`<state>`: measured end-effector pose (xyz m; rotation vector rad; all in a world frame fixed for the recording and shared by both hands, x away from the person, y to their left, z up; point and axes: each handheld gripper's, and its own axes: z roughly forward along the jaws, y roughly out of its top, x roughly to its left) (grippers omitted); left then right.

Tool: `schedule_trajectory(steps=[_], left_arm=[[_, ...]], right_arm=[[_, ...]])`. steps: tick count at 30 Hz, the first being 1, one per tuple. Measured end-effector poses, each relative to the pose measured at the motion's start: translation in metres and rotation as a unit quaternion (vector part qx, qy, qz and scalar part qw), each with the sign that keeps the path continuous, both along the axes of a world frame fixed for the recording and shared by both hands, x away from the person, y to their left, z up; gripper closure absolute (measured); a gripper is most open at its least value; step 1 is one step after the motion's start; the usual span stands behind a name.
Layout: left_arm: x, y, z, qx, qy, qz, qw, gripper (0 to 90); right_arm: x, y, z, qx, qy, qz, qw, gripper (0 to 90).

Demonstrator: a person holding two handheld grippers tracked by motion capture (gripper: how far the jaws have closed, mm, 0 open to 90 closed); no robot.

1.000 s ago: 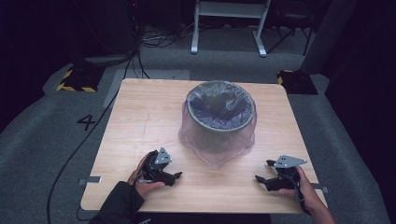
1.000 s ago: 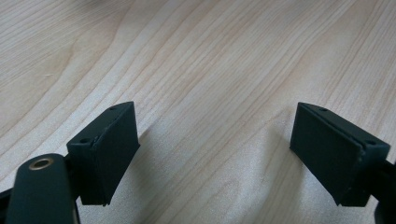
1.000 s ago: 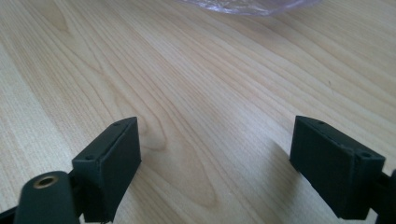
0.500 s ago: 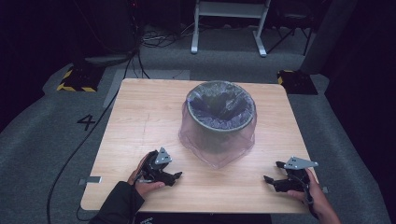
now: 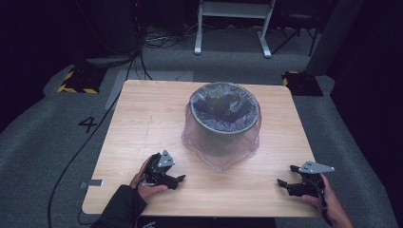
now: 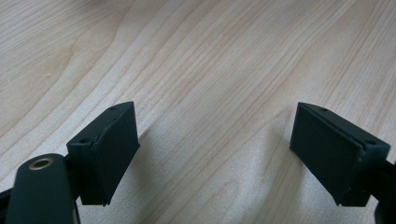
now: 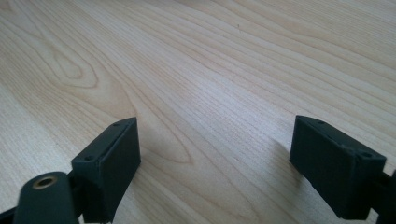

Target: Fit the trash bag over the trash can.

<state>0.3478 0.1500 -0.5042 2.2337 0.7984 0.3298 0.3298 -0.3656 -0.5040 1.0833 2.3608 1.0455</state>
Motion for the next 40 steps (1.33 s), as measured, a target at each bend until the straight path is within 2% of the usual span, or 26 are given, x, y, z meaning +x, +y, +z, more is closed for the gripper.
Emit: schedule_trajectory(steps=[40], left_arm=[[0.0007, 0.0, 0.0001, 0.0, 0.001, -0.003, 1.0, 14.5]], right_arm=[[0.0025, 0.0013, -0.0003, -0.001, -0.001, 0.001, 1.0, 14.3]])
